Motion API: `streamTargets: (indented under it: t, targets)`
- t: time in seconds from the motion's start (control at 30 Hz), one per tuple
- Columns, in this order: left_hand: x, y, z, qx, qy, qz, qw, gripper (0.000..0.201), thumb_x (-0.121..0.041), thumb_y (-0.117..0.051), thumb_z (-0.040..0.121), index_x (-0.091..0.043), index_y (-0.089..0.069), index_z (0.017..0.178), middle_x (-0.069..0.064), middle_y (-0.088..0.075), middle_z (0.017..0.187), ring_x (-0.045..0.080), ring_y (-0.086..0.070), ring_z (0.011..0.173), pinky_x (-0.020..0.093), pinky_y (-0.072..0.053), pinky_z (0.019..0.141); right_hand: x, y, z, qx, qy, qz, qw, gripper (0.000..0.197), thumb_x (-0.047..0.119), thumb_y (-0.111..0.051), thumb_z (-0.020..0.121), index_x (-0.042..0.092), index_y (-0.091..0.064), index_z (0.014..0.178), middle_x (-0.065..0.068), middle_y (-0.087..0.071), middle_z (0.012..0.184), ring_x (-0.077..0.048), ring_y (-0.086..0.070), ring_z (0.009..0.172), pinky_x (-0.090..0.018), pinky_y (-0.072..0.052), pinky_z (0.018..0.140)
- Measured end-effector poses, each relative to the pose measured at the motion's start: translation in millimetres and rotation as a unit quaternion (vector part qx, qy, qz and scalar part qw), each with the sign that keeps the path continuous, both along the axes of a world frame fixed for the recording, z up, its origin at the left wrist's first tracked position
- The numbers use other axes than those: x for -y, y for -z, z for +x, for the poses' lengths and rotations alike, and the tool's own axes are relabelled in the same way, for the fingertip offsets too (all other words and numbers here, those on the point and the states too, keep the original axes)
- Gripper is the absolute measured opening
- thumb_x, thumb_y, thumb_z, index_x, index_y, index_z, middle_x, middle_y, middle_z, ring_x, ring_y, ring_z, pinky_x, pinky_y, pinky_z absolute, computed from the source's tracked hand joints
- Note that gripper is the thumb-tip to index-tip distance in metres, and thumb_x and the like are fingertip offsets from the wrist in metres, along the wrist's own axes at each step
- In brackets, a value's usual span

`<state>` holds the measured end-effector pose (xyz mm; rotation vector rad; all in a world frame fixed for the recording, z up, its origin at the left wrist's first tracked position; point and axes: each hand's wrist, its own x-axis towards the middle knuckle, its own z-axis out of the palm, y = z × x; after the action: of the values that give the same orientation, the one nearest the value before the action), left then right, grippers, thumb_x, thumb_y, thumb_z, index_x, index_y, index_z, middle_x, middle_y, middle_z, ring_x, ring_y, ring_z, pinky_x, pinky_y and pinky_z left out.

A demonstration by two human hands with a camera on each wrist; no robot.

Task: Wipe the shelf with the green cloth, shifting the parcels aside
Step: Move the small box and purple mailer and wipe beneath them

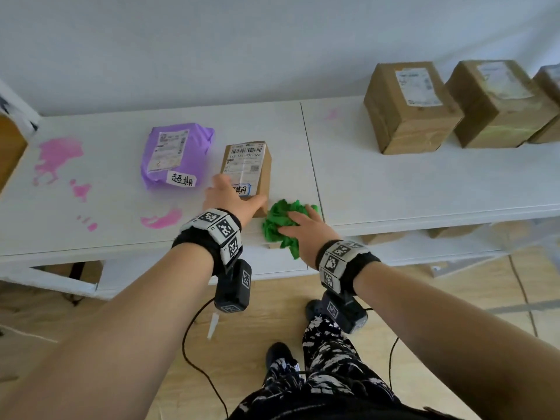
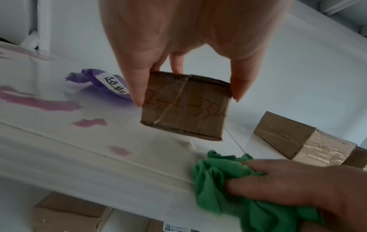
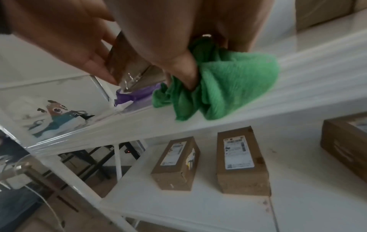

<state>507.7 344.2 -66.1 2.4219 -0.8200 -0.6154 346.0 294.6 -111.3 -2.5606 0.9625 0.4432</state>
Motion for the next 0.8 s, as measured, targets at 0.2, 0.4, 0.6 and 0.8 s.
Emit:
streamTargets:
  t: [0.2, 0.4, 0.6, 0.8]
  targets:
    - [11, -2, -5, 0.002, 0.005, -0.011, 1.000, 0.083, -0.043, -0.076, 0.070, -0.010, -0.035, 0.134, 0.013, -0.049, 0.130, 0.029, -0.053, 0.116, 0.038, -0.046, 0.100, 70, -14, -47, -0.051, 0.160, 0.008, 0.986, 0.070, -0.002, -0.041, 0.088, 0.038, -0.033, 0.145, 0.004, -0.006, 0.161, -0.034, 0.006, 0.148, -0.049, -0.015, 0.121]
    - [21, -1, -12, 0.010, -0.007, 0.001, 1.000, 0.083, -0.043, -0.075, 0.069, -0.010, -0.034, 0.133, 0.013, -0.048, 0.130, 0.030, -0.051, 0.117, 0.038, -0.045, 0.100, 63, -15, -6, -0.090, 0.073, -0.045, 0.992, 0.052, 0.017, -0.044, 0.091, 0.027, -0.039, 0.142, -0.007, -0.024, 0.155, -0.038, -0.005, 0.146, -0.055, -0.003, 0.120]
    - [46, -5, -15, 0.028, -0.026, 0.015, 0.999, 0.084, -0.045, -0.075, 0.067, -0.009, -0.036, 0.132, 0.013, -0.052, 0.127, 0.030, -0.055, 0.113, 0.038, -0.049, 0.096, 82, -5, 7, -0.066, -0.045, 0.027, 0.996, 0.064, 0.008, -0.043, 0.093, 0.041, -0.027, 0.146, 0.004, -0.005, 0.161, -0.034, 0.008, 0.148, -0.052, -0.014, 0.120]
    - [71, -13, -24, 0.027, -0.069, 0.001, 0.997, 0.085, -0.044, -0.077, 0.067, -0.011, -0.036, 0.134, 0.012, -0.051, 0.130, 0.030, -0.053, 0.116, 0.038, -0.045, 0.100, 188, -16, -14, -0.098, 0.106, -0.008, 0.989, 0.059, 0.015, -0.045, 0.094, 0.038, -0.027, 0.146, -0.004, -0.007, 0.160, -0.040, 0.002, 0.147, -0.051, -0.014, 0.120]
